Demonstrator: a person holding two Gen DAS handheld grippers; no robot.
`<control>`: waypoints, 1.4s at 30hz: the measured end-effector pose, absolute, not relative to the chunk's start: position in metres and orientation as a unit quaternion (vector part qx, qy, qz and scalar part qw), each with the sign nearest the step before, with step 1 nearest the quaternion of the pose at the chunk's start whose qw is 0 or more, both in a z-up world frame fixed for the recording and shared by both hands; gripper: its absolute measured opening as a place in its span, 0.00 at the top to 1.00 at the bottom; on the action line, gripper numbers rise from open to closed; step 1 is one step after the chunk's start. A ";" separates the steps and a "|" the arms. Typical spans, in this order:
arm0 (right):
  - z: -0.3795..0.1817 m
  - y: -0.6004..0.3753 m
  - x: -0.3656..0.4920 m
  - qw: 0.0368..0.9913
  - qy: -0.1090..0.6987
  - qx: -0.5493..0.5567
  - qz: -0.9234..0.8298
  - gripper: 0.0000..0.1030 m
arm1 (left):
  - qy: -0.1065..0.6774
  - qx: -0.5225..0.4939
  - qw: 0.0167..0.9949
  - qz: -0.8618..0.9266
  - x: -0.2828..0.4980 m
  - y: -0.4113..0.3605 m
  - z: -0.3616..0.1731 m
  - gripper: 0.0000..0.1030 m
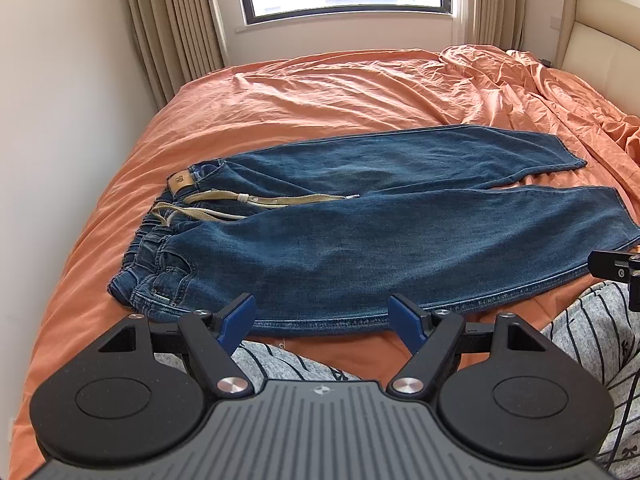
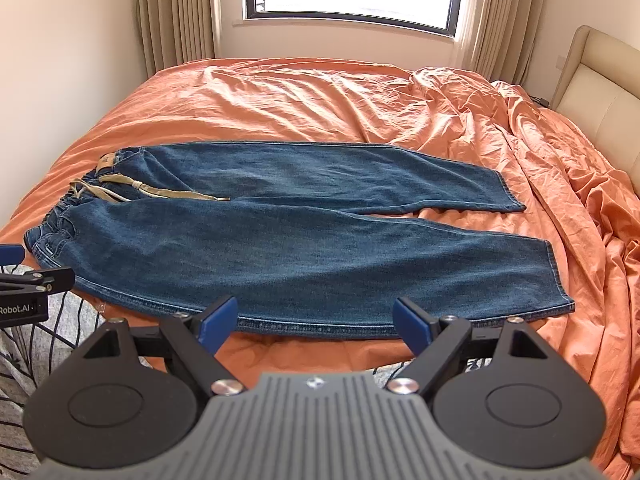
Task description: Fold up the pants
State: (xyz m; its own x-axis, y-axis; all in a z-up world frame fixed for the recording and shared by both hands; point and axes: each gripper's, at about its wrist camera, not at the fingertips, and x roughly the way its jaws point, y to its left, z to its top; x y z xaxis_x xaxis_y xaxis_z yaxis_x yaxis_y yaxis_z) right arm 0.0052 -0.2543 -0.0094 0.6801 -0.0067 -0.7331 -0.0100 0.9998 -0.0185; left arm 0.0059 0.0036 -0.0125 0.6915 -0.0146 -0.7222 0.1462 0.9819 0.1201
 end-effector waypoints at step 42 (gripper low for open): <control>-0.016 -0.262 0.002 0.916 0.402 -0.006 -0.012 0.21 | 0.397 0.058 0.912 -0.082 0.005 0.015 -0.007 0.30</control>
